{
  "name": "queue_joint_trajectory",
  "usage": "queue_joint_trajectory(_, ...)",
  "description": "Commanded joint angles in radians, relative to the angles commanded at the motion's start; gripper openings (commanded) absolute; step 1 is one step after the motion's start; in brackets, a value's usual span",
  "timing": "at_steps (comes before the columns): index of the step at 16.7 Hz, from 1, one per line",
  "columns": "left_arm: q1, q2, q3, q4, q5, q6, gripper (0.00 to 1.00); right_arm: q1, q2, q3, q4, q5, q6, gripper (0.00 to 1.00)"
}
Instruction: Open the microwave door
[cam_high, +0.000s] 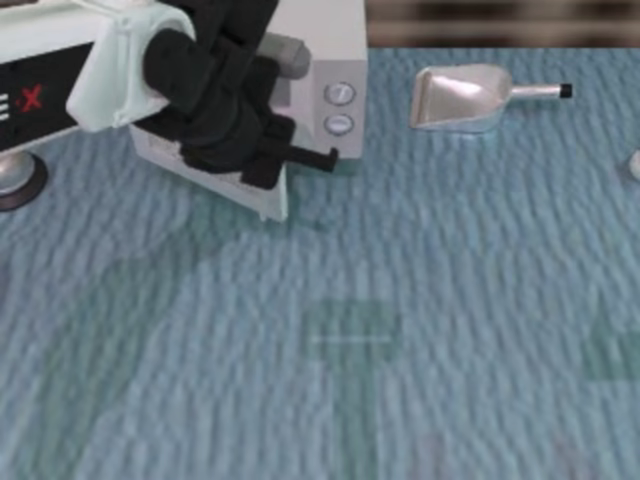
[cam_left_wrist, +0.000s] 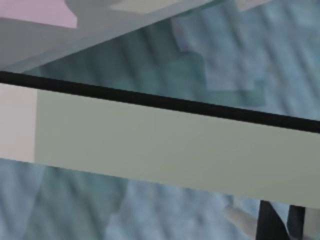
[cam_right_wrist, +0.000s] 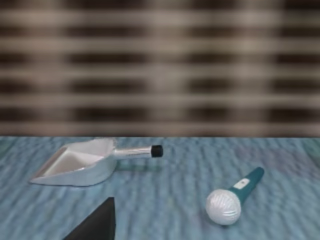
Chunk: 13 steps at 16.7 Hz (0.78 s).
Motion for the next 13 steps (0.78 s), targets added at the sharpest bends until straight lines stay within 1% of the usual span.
queue_joint_trajectory(4,0.000,-0.007,-0.010,0.005,0.014,0.010,0.00,0.000,0.000,0.000,0.000,0.000,0.000,1.00)
queue_joint_trajectory(10,0.040,-0.066,-0.089,0.014,0.075,0.130,0.00,0.000,0.000,0.000,0.000,0.000,0.000,1.00)
queue_joint_trajectory(13,0.044,-0.076,-0.092,0.019,0.082,0.140,0.00,0.000,0.000,0.000,0.000,0.000,0.000,1.00)
